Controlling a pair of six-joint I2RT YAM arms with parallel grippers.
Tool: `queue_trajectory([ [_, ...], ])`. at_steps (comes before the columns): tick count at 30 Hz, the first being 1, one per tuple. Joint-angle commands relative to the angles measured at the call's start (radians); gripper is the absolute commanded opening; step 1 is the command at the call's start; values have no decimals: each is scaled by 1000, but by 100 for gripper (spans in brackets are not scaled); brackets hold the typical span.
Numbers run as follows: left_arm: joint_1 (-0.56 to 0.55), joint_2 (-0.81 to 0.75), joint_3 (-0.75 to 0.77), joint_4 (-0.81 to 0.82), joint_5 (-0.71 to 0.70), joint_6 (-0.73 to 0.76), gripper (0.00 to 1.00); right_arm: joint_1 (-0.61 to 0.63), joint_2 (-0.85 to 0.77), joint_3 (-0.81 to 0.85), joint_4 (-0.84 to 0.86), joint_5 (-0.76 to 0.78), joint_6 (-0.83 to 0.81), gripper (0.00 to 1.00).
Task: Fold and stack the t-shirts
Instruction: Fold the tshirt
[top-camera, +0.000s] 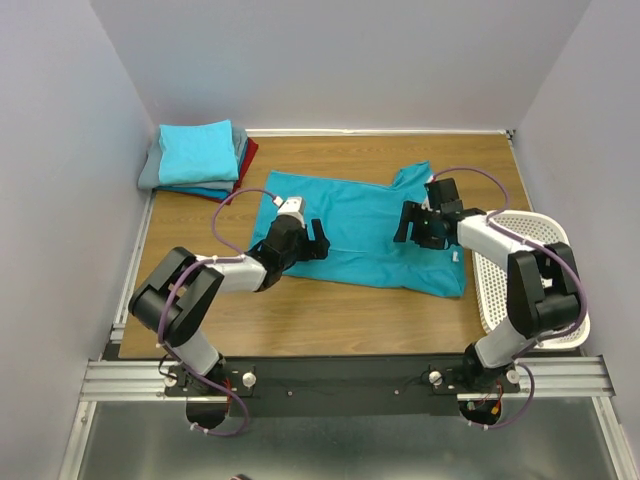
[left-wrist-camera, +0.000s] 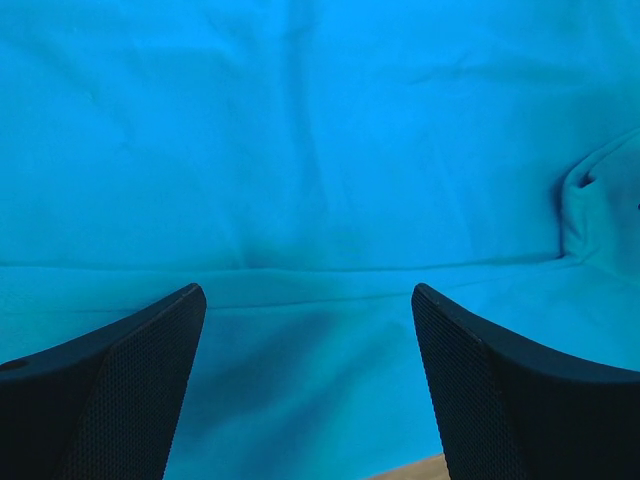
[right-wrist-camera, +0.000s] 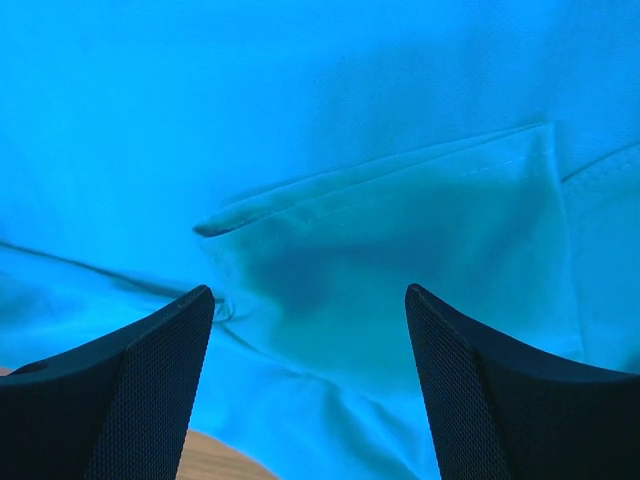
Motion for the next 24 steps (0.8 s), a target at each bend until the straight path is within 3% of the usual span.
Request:
queue_trajectory([
  [1, -3, 36, -46, 96, 24, 5, 92, 10, 33, -60, 84, -23, -4, 84],
  [15, -13, -62, -303, 114, -19, -132, 91, 41, -56, -289, 69, -29, 87, 84],
  [24, -117, -320, -428, 24, -51, -276, 90, 88, -244, -369, 3, -27, 145, 84],
])
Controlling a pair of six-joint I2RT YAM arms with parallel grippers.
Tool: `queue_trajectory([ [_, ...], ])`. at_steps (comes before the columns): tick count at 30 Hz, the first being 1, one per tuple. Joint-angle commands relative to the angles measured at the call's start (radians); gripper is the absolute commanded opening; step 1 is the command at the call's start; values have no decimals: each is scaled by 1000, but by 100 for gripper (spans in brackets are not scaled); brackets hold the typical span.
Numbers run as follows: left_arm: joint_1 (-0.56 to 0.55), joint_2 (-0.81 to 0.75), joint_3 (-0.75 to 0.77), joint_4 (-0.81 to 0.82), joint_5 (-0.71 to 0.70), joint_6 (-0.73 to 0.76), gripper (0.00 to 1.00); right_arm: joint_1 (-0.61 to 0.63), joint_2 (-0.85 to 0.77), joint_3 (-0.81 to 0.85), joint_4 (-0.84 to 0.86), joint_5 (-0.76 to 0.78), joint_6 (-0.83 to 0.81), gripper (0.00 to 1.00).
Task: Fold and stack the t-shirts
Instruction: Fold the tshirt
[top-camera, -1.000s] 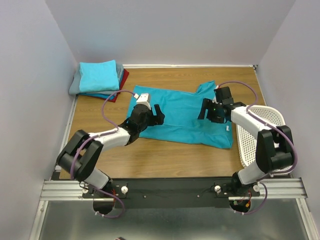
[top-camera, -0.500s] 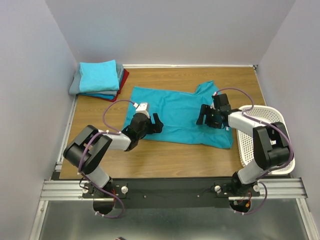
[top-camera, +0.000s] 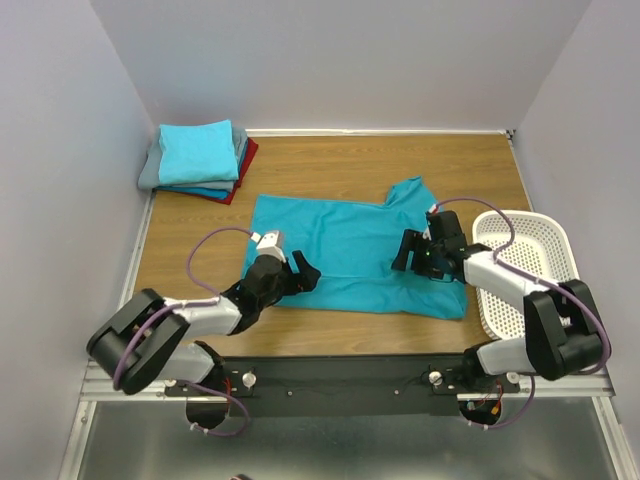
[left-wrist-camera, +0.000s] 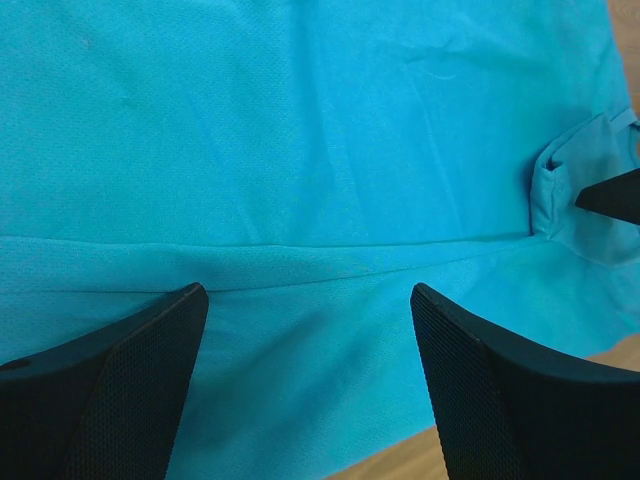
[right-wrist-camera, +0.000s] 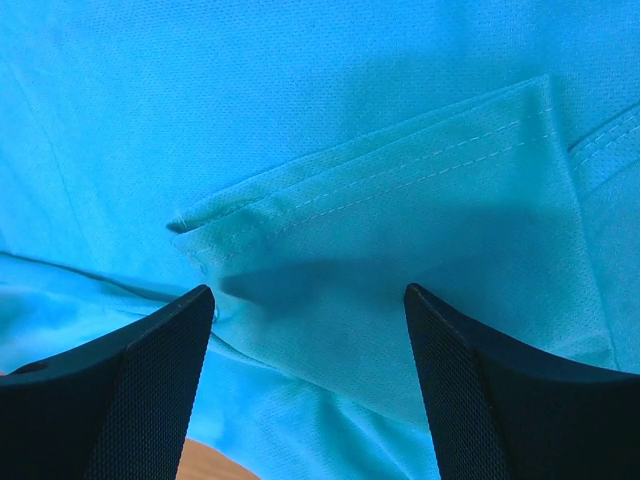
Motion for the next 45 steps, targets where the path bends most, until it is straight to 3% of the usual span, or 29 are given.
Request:
queue_trajectory([
  [1, -69, -113, -55, -183, -61, -109, 90, 29, -58, -61, -136, -22, 53, 84],
  [8, -104, -396, -48, -432, -139, -142, 91, 46, -161, 5, -225, -22, 55, 84],
  [14, -95, -557, 101, -599, -251, -36, 95, 44, -135, 251, -269, 174, 6, 92],
  [23, 104, -376, 257, -552, -91, 148, 98, -13, 227, 617, -268, 311, -102, 92],
  [34, 242, -279, 310, -527, -18, 242, 98, -131, 714, 1042, -263, 290, -205, 72],
  [45, 275, -243, 284, -506, 20, 260, 98, -152, 890, 1202, -265, 224, -261, 63],
])
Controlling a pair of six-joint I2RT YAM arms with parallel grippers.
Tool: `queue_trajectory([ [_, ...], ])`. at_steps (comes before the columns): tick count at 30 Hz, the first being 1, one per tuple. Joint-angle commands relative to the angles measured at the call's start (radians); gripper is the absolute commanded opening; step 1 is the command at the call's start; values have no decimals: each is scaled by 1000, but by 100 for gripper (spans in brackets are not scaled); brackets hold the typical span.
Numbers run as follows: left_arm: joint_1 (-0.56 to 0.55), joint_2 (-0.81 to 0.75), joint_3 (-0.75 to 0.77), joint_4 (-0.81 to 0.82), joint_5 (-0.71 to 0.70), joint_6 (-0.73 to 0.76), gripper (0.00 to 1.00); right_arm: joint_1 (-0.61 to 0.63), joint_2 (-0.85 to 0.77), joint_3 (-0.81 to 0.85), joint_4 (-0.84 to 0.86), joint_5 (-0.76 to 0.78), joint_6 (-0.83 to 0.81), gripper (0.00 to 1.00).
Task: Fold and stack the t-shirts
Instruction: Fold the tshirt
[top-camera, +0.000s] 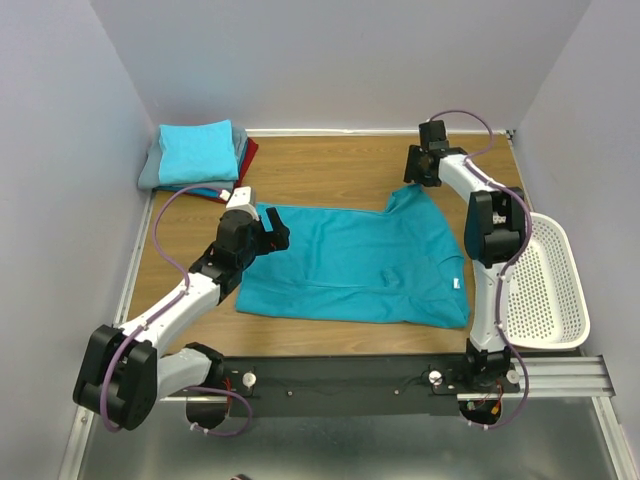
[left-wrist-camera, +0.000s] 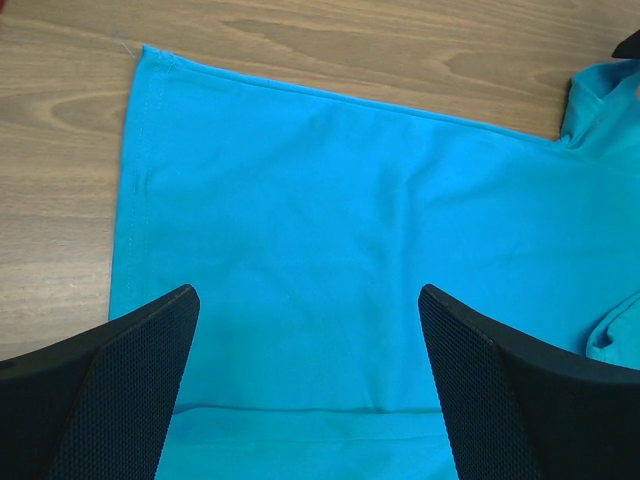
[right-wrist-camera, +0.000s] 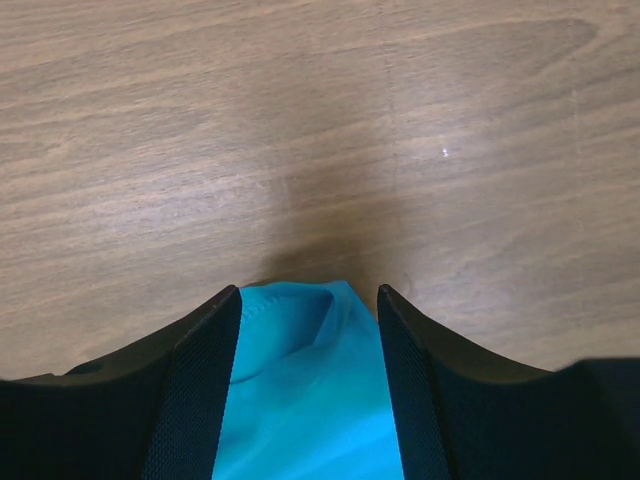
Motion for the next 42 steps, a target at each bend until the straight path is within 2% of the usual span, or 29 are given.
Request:
queue_trajectory([
  [1, 14, 5, -7, 25, 35, 29, 98, -1, 46, 45, -8, -32, -36, 63],
  [8, 36, 5, -26, 40, 53, 38, 98, -1, 58, 24, -11, 19, -39, 54],
  [14, 100, 106, 37, 78, 99, 55, 98, -2, 65, 22, -14, 26, -40, 30],
  [18, 131, 218, 144, 78, 96, 78, 98, -1, 48, 22, -14, 29, -43, 24],
  [23, 151, 385, 276, 63, 53, 105, 97, -1, 16, 16, -12, 20, -43, 22],
  [27, 168, 508, 385, 33, 26, 133, 92, -1, 8, 13, -14, 6, -43, 21],
  [30, 182, 590, 462, 5, 21, 158, 85, -1, 6, 6, -12, -1, -42, 21],
  [31, 185, 624, 497, -4, 4, 162, 79, -1, 6, 1, -12, -1, -43, 21],
  [33, 200, 653, 530, -35, -7, 167, 77, 1, 8, 1, -12, -3, -43, 21],
  [34, 205, 675, 554, -40, -8, 173, 71, -1, 8, -4, -12, -6, -43, 20],
  [37, 220, 718, 599, -69, -7, 188, 61, 1, 9, -2, -12, -14, -42, 20],
  [42, 232, 779, 633, -104, 0, 207, 56, -1, 14, -1, -12, -20, -42, 20],
])
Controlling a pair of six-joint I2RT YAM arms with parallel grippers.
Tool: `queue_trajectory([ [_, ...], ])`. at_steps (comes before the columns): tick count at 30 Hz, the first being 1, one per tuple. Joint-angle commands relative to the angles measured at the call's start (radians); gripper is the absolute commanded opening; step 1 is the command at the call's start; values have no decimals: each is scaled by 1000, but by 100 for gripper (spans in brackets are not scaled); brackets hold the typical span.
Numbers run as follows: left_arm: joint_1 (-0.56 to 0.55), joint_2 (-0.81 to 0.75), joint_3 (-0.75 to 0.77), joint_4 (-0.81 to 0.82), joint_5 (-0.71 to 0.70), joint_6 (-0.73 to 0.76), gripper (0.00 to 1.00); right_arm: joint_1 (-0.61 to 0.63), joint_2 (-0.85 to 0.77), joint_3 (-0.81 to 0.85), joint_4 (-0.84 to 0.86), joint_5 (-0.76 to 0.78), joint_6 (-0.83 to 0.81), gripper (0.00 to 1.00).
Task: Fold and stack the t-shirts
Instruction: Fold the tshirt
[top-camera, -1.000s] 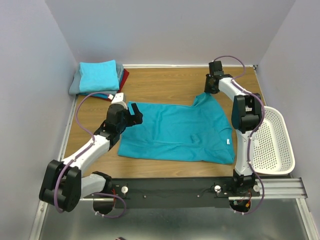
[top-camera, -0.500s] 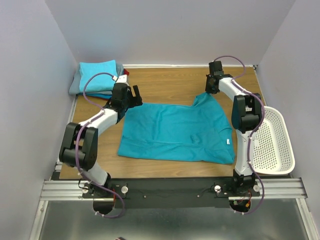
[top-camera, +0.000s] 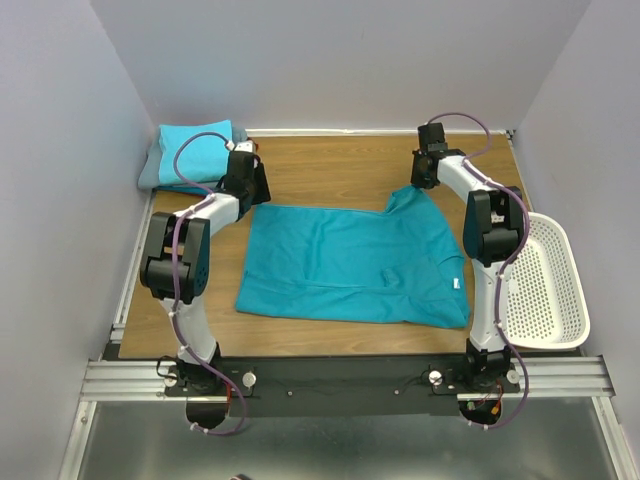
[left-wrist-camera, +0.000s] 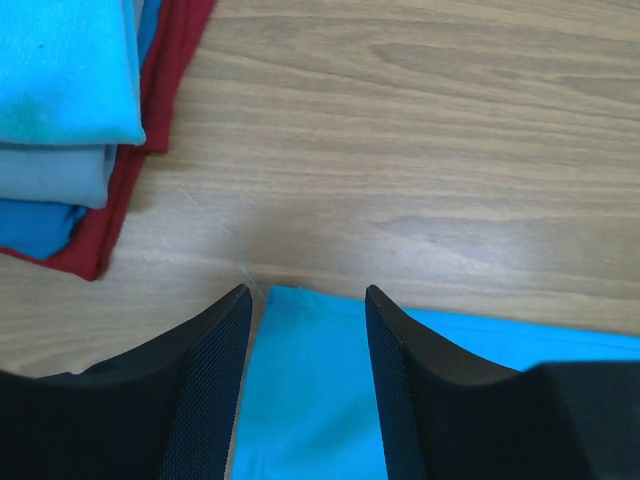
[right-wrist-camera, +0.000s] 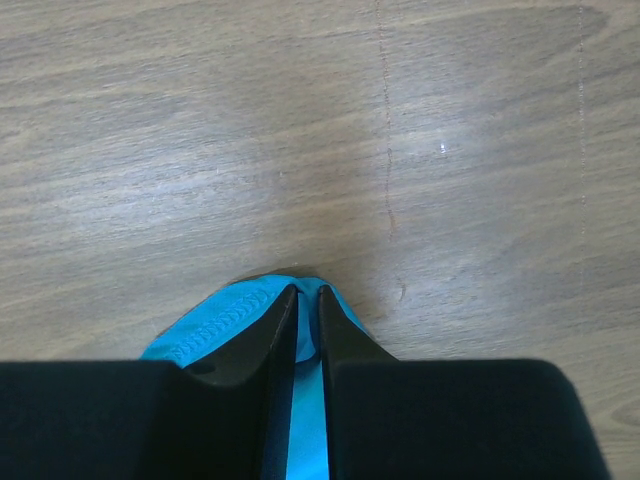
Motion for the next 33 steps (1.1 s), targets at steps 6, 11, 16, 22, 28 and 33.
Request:
queue_trajectory([
  [6, 21, 110, 56, -81, 4, 45, 53, -1, -19, -15, -6, -36, -5, 19],
  [11, 28, 125, 70, -86, 8, 48, 53, -1, -19, -15, -6, -39, -4, 18],
  [16, 28, 145, 103, -103, 18, 54, 47, -1, -19, -17, -6, -47, -2, 17],
  [22, 28, 142, 99, -114, 28, 60, 42, -1, -16, -16, -6, -51, -2, 16],
  [28, 27, 136, 91, -112, 53, 60, 36, -1, -18, -19, -6, -54, -1, 15],
  [33, 27, 130, 85, -106, 88, 62, 28, -1, -25, -19, -6, -62, 1, 12],
])
